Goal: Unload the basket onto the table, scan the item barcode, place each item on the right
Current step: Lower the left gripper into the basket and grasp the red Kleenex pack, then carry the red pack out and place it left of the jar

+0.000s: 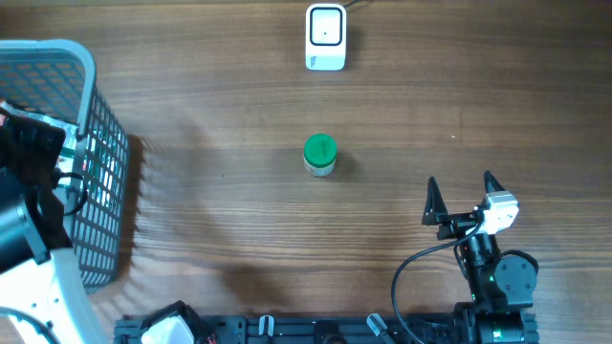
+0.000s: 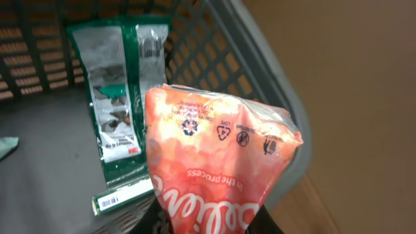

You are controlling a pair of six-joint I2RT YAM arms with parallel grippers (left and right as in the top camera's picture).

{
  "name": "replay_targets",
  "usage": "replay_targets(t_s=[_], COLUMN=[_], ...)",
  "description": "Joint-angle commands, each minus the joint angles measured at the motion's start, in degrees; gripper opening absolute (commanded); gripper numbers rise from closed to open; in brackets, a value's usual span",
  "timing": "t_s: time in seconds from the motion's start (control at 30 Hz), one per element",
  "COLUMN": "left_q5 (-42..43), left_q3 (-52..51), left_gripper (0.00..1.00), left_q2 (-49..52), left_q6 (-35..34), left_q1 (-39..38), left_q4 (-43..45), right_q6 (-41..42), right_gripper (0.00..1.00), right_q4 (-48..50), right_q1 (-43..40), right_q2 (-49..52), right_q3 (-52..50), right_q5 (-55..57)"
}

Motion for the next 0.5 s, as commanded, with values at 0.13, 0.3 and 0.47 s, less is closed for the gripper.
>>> replay_targets(t_s=[0.13,0.3,0.47], left_q5=[6.54,8.20,6.78], left_q3=[0.90,0.90,0.90], left_gripper=[0.08,0.06,0.06], left_q2=[-7.19,-7.39,-1.03], left_q6=[6.97,8.39,13.40], left_q1=[-5.42,-17.05,-31.80], left_q4=[5.03,6.01,4.70], right_q6=[-0.50,-0.50,-0.48], right_gripper=[1.00,1.00,1.00], right_q4=[0.31,0.31,0.31], right_q1=[0.33,0.33,0.33], right_q2=[-0.02,-0.02,-0.02], right_q3=[-0.07,-0.07,-0.07], right_q5=[-0.31,-0.31,-0.28])
